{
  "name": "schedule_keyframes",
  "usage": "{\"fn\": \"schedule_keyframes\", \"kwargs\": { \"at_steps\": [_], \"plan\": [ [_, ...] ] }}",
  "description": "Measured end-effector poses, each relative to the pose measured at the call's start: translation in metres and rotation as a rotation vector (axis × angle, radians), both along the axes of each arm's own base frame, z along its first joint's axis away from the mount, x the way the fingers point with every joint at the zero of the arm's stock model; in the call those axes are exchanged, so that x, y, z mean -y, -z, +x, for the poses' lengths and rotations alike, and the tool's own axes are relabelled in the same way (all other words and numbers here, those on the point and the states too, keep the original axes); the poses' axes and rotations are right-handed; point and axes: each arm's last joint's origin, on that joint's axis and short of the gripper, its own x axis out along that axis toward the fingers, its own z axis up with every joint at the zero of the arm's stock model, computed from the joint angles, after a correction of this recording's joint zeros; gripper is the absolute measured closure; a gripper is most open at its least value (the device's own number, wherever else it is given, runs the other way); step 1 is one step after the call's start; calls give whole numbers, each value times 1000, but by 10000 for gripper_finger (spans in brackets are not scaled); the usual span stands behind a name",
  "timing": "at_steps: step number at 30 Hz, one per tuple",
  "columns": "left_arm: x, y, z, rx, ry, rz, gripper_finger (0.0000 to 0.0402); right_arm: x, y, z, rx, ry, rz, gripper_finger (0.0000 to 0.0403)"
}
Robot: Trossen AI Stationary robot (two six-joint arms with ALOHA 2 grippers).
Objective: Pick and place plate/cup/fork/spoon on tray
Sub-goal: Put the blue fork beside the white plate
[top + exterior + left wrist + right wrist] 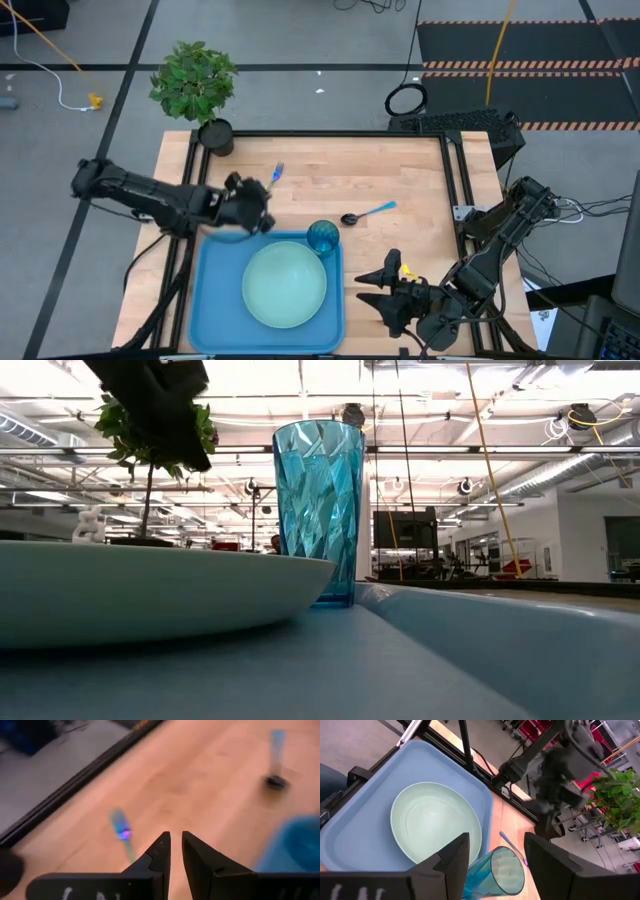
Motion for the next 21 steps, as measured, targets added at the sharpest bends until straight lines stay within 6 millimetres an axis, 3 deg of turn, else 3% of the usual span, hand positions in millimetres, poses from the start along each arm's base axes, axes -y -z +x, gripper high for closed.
{"fn": "schedule_keyframes", "kwargs": {
  "at_steps": [8,17,21],
  "plan": [
    [-49,7,-1,2,-148,-190,337,0,0,0,0,10,17,222],
    [-66,44,-15,-63,-221,-249,242,0,0,0,0,11,20,222],
    [-75,55,-18,-51,-246,-236,226,0,0,0,1,11,20,222]
  ]
}}
